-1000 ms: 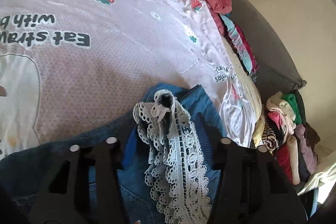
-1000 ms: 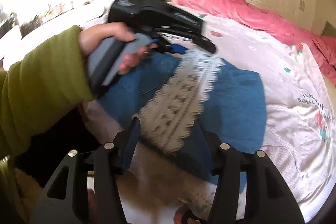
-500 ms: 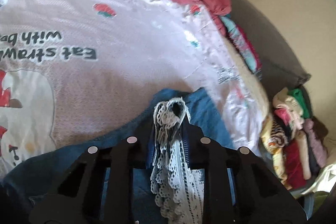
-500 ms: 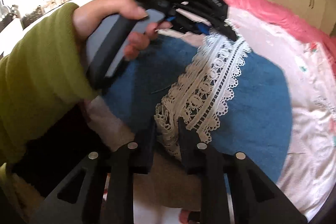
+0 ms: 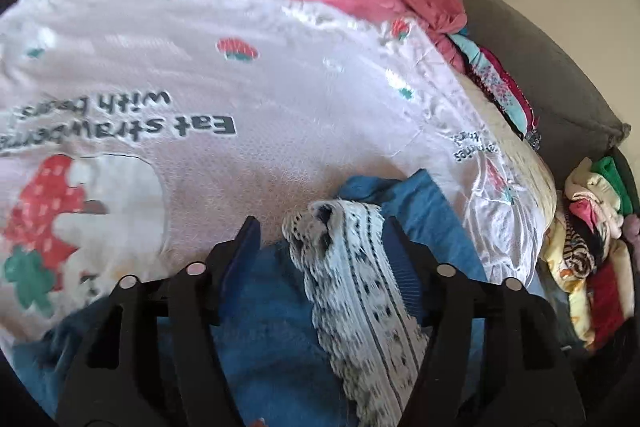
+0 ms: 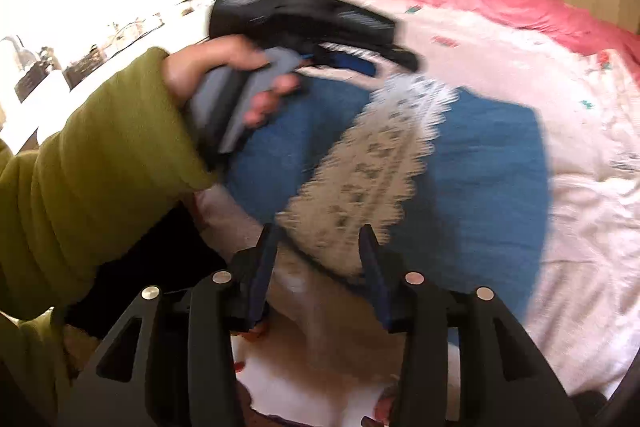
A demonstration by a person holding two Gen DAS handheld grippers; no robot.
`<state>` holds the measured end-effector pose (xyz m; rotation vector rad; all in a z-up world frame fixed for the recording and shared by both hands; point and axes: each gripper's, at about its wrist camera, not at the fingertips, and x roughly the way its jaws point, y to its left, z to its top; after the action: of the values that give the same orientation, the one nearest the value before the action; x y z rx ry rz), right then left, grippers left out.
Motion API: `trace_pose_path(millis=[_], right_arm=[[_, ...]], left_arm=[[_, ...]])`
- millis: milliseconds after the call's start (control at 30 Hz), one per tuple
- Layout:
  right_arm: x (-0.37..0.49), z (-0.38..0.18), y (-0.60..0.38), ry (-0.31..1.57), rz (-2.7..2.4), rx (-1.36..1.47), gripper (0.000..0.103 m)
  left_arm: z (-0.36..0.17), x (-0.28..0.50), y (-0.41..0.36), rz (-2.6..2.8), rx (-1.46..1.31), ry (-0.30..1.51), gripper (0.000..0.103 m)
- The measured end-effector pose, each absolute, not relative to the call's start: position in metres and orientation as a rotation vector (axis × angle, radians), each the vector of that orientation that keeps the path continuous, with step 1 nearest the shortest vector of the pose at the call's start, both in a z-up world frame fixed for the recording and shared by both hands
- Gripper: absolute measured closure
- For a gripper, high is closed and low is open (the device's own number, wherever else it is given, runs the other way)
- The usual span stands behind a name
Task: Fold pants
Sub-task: 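Lift the lace hem with both grippers and fold it over the pants, then release the folded pants and lift both grippers away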
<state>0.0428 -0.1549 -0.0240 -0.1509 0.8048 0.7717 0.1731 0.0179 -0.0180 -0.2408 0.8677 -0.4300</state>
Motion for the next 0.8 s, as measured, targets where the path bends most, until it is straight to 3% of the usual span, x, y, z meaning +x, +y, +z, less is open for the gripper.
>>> trace_pose_path(millis=[333, 600, 733, 800], right_arm=[[0.066, -0.048, -0.23, 0.89, 0.526, -0.076, 0.058], [0.063, -0.072, -0.231, 0.943, 0.515, -0.048, 0.057], [0.058, -0.063, -0.24, 0.931, 0.534, 0.009, 0.049], [0.054, -0.054, -0.248, 0.902, 0.528, 0.026, 0.043]], left_arm=[[-0.027, 0.069, -0.005, -0.391, -0.194, 0.882, 0.038], [-0.058, 0.055, -0.041, -0.31, 0.044, 0.95, 0.033], [-0.046, 0.053, -0.027, -0.333, -0.036, 0.942, 0.032], [-0.036, 0.047, -0.017, -0.323, -0.06, 0.92, 0.026]])
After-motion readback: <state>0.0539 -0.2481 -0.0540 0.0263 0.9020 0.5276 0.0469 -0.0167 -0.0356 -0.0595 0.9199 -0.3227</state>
